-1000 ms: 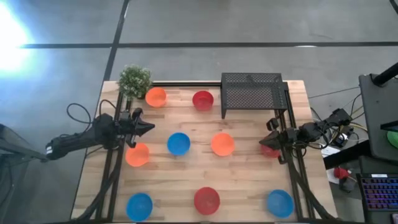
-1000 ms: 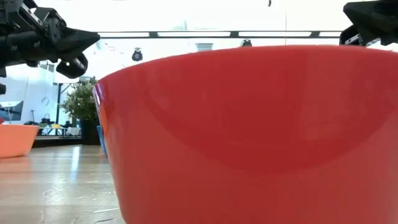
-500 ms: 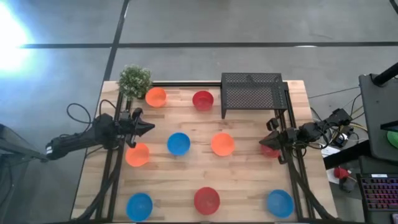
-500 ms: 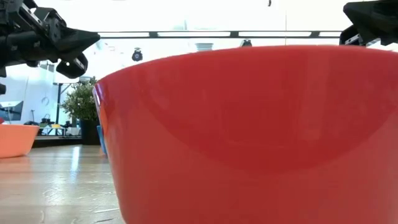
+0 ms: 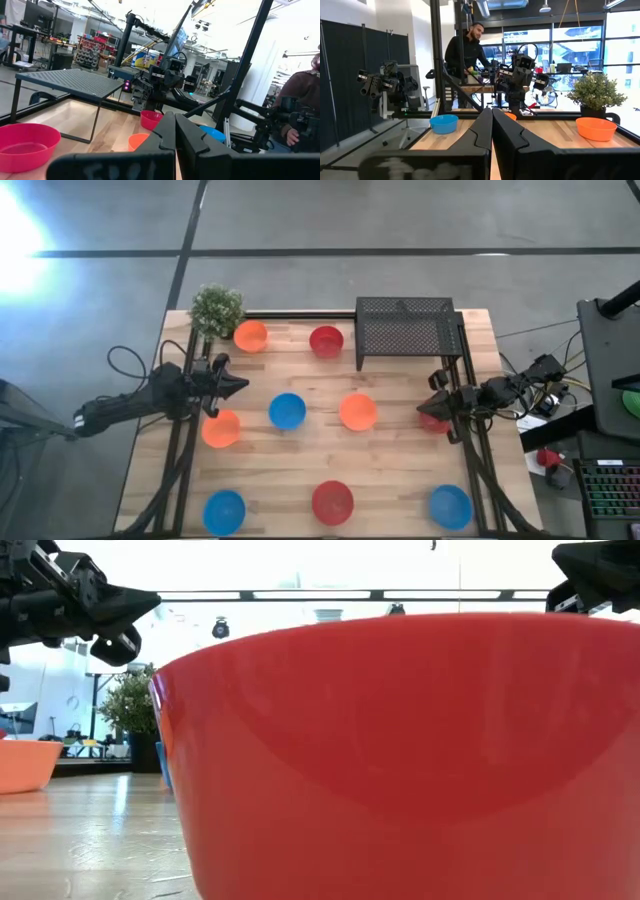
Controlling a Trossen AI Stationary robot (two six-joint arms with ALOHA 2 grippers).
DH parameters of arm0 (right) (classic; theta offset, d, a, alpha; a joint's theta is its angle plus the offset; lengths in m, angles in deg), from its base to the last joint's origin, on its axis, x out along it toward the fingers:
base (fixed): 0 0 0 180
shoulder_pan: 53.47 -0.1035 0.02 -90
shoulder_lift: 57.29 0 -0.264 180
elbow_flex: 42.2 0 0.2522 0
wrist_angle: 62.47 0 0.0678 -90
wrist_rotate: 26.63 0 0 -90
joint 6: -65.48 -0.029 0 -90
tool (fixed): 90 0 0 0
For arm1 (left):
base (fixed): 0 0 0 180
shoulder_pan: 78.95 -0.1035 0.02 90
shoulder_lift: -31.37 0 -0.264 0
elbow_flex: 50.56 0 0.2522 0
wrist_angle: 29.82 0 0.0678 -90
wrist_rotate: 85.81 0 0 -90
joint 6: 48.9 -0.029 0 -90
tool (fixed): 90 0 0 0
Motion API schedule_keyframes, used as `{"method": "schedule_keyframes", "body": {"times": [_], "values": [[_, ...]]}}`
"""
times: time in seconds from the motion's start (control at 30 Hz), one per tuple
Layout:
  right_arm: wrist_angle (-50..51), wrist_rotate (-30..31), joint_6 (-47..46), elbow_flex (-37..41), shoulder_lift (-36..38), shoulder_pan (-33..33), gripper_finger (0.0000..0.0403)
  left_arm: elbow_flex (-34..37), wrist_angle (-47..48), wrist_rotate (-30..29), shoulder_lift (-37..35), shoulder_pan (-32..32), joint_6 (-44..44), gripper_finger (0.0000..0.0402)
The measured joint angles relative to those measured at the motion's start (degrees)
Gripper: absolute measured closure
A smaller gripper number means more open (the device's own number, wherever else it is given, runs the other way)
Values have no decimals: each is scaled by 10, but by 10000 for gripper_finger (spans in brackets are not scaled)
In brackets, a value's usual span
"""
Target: Pick & Place Mini bowls
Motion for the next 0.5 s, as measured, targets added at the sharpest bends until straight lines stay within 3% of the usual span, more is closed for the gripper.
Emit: {"method": "schedule_keyframes", "body": {"times": [0.5], "values": [[-4,0,-63,0,0,0,394,0,0,0,0,0,0,402]]}}
